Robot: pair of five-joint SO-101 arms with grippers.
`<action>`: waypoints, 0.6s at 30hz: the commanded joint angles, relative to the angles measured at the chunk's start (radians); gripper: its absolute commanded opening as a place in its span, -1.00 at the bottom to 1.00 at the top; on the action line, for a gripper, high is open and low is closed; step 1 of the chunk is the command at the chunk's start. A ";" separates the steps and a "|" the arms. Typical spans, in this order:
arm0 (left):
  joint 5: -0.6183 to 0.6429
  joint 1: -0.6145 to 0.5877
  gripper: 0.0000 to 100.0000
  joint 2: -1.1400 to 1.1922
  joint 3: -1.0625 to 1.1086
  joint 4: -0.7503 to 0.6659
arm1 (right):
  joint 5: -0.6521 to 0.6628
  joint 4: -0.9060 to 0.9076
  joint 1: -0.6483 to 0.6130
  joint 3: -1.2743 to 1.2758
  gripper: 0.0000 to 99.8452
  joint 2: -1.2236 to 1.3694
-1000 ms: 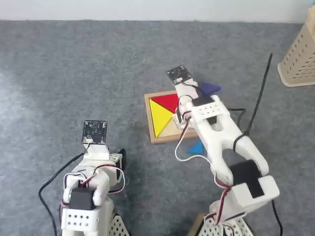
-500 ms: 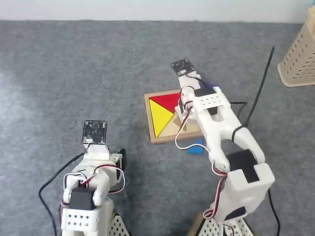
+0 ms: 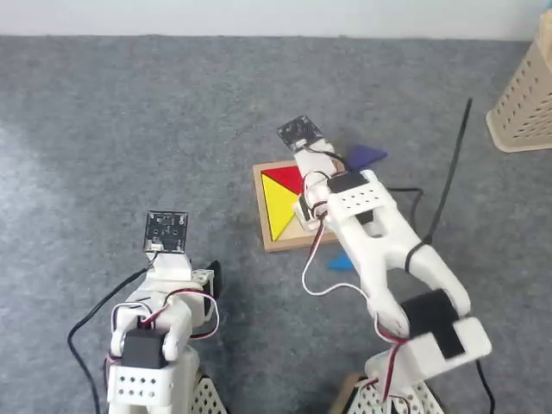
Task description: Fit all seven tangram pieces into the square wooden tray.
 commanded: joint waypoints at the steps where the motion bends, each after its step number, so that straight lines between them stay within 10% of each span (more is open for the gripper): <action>1: 0.006 -0.003 -0.70 -0.020 -0.002 -0.006 | 0.020 -0.018 0.016 -0.078 -0.99 0.044; 18: 0.006 -0.003 -0.70 -0.020 -0.002 -0.006 | 0.008 -0.022 0.074 -0.354 -0.99 0.302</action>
